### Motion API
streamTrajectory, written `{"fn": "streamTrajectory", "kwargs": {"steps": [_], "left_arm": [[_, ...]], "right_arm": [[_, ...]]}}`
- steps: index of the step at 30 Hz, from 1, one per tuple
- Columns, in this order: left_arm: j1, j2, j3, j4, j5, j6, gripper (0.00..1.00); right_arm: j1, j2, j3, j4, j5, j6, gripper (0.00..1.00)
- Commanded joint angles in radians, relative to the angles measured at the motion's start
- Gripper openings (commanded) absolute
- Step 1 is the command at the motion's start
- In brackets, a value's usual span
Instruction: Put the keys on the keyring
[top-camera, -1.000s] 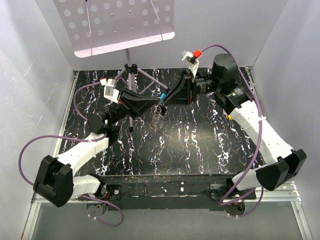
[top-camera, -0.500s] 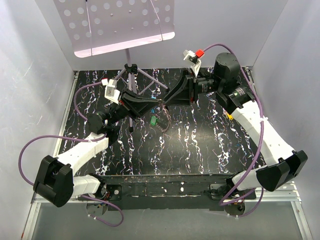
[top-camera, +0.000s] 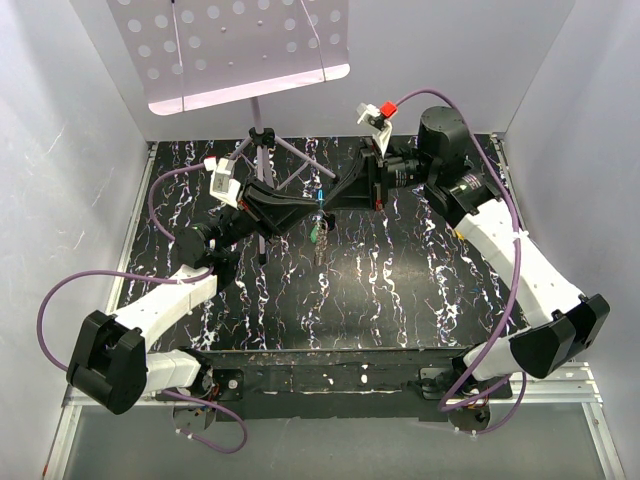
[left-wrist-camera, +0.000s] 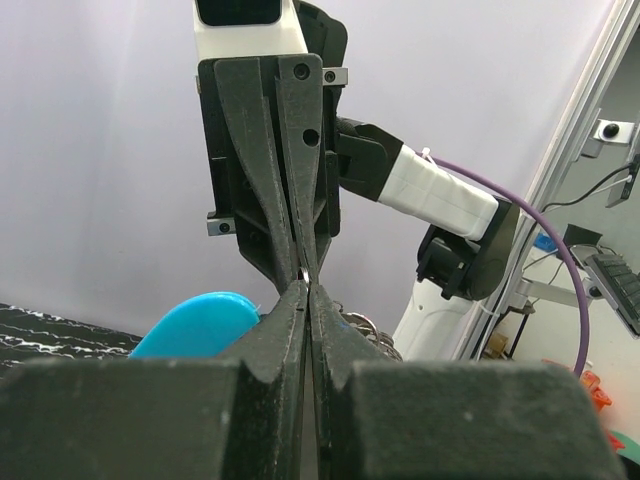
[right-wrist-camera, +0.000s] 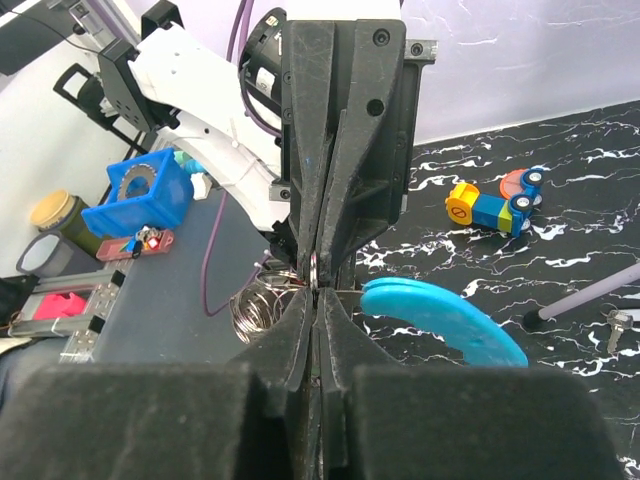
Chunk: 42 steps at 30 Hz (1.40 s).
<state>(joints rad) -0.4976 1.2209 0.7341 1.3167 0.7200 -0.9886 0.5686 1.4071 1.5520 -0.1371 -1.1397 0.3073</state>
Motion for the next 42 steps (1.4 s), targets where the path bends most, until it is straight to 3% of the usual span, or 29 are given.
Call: {"fn": "streamTrajectory", "kwargs": {"steps": [1, 6, 10, 14, 16, 18, 21, 27, 37, 42], "left_arm": [[-0.004, -0.015, 0.027, 0.227, -0.005, -0.005, 0.0], [-0.004, -0.003, 0.024, 0.217, 0.006, -0.039, 0.0], [0.005, -0.024, 0.03, 0.068, 0.08, -0.068, 0.37], [0.03, -0.09, 0.086, -0.344, 0.251, 0.045, 0.61], [0.04, -0.121, 0.131, -0.598, 0.311, 0.164, 0.64], [0.044, -0.139, 0.177, -0.825, 0.344, 0.276, 0.69], [0.045, -0.124, 0.235, -0.979, 0.371, 0.364, 0.68], [0.027, -0.043, 0.263, -0.932, 0.378, 0.323, 0.56], [-0.088, 0.046, 0.289, -1.079, 0.3, 0.452, 0.51], [-0.105, 0.075, 0.295, -1.076, 0.302, 0.452, 0.42]], "right_arm": [[0.008, 0.001, 0.066, -0.025, 0.018, -0.031, 0.01], [0.008, 0.006, 0.108, -0.108, 0.027, -0.095, 0.01], [0.008, 0.007, 0.161, -0.325, 0.047, -0.288, 0.01], [0.005, 0.038, 0.261, -0.739, 0.054, -0.636, 0.01], [0.007, 0.07, 0.322, -1.003, 0.066, -0.843, 0.01], [0.007, 0.096, 0.342, -1.158, 0.125, -0.968, 0.01], [0.007, 0.124, 0.338, -1.297, 0.185, -1.059, 0.01], [0.007, 0.159, 0.319, -1.303, 0.248, -1.054, 0.01], [0.007, 0.191, 0.306, -1.314, 0.238, -1.047, 0.01], [0.007, 0.191, 0.298, -1.312, 0.23, -1.041, 0.01]]}}
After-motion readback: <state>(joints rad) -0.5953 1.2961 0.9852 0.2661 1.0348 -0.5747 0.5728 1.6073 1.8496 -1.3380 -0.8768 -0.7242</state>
